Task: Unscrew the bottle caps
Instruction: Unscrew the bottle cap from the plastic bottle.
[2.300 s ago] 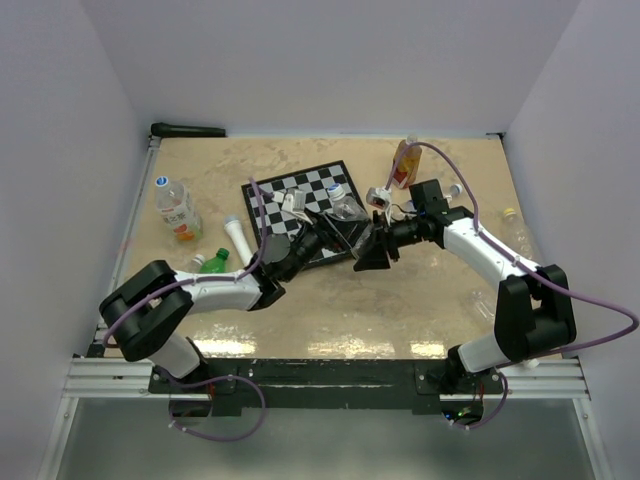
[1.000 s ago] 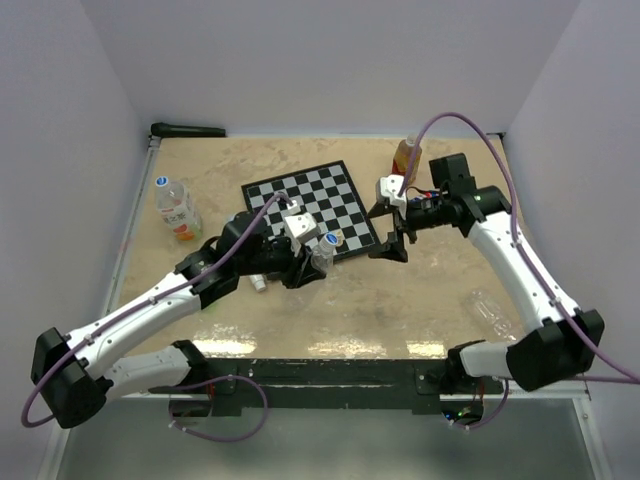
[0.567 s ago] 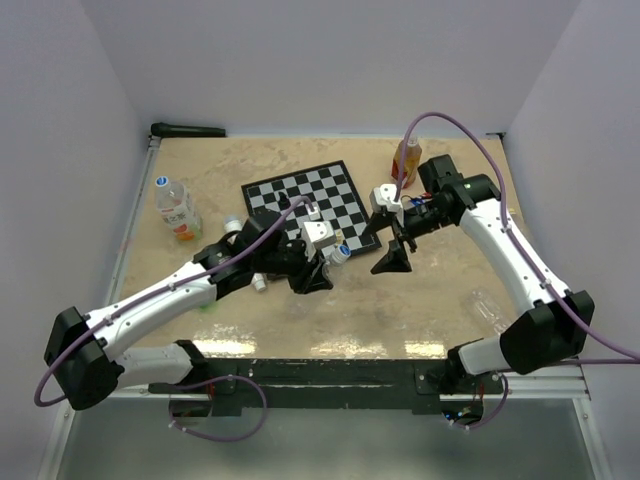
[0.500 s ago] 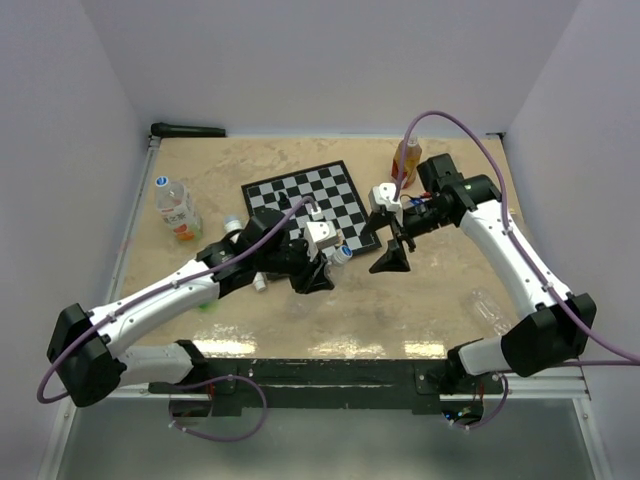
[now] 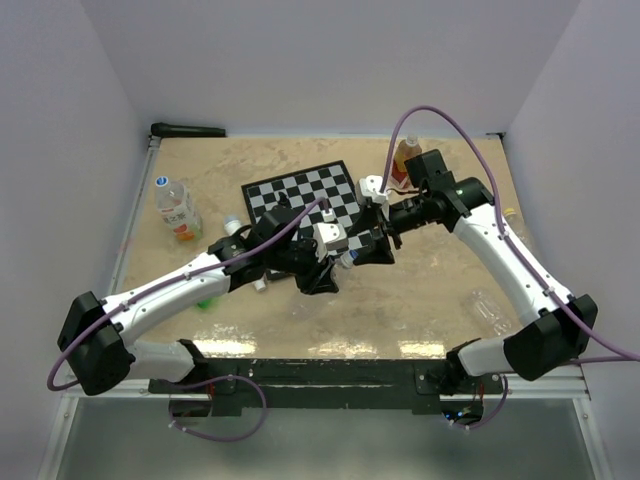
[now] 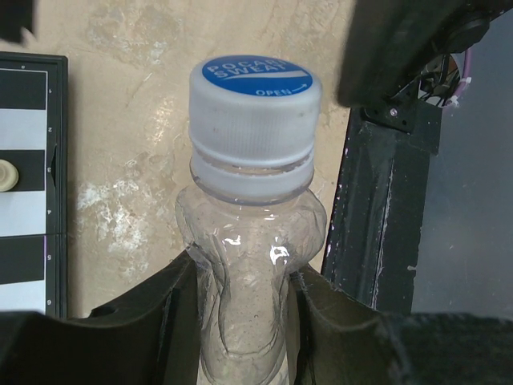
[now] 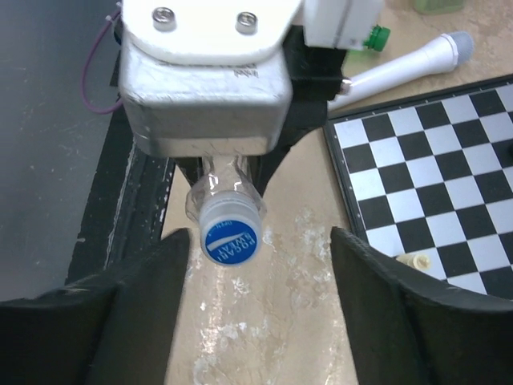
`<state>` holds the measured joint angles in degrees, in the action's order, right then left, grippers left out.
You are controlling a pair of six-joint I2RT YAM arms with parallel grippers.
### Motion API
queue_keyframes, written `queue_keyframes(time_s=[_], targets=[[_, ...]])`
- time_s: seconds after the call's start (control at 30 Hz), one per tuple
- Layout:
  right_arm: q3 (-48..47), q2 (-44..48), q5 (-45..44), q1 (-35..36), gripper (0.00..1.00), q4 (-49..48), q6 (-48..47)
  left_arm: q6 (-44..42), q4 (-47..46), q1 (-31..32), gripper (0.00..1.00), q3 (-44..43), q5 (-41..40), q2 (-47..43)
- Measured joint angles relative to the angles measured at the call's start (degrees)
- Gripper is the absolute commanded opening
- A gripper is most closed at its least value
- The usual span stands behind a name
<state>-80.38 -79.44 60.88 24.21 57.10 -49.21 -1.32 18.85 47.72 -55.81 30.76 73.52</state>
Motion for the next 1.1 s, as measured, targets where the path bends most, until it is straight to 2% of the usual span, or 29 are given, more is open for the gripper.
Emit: queue_keyframes(time_s=[0.17, 0.3, 0.4, 0.53, 0.7, 0.8, 0.9, 0.93, 1.03, 1.1], targets=[[0.0, 0.0, -0.1, 1.7, 0.54, -1.1, 2.0, 0.0, 0.1, 0.0, 0.00, -0.5, 0.0, 0.0], [0.0, 0.0, -0.4, 2.5, 0.38, -1.2, 2.7, -0.1, 0.2, 0.0, 0.00, -0.7, -0.4, 0.0], [0.0, -0.1, -1.2, 3.0, 0.38, -0.8, 2.8, -0.1, 0.6, 0.0, 0.00, -0.7, -1.5, 0.0], [0.0, -0.4, -1.7, 3.2, 0.47, -0.6, 2.7, -0.5, 1.1, 0.0, 0.00, -0.7, -2.1, 0.0], [0.0, -1.1, -2.8, 3.2, 0.45, -0.5, 2.6, -0.5, 1.2, 0.0, 0.00, -0.7, -2.6, 0.0], [0.0, -1.2, -2.9, 3.2, 0.28, -0.5, 2.6, -0.5, 1.2, 0.0, 0.00, -0.7, -3.0, 0.0], [0.0, -1.2, -3.0, 3.3, 0.06, -0.1, 2.7, -0.8, 1.4, 0.0, 0.01, -0.7, -3.2, 0.0], [0.0, -1.2, -2.9, 3.3, 0.00, 0.0, 2.4, -0.9, 1.4, 0.0, 0.10, -0.7, -3.2, 0.0], [0.0, -1.2, -2.9, 3.3, 0.00, 0.3, 1.6, -0.9, 1.6, 0.0, 0.47, -0.7, -3.8, 0.0], [0.0, -1.2, -2.9, 3.3, 0.00, 0.3, 1.4, -0.8, 1.5, 0.1, 0.66, -0.7, -5.0, -0.3]])
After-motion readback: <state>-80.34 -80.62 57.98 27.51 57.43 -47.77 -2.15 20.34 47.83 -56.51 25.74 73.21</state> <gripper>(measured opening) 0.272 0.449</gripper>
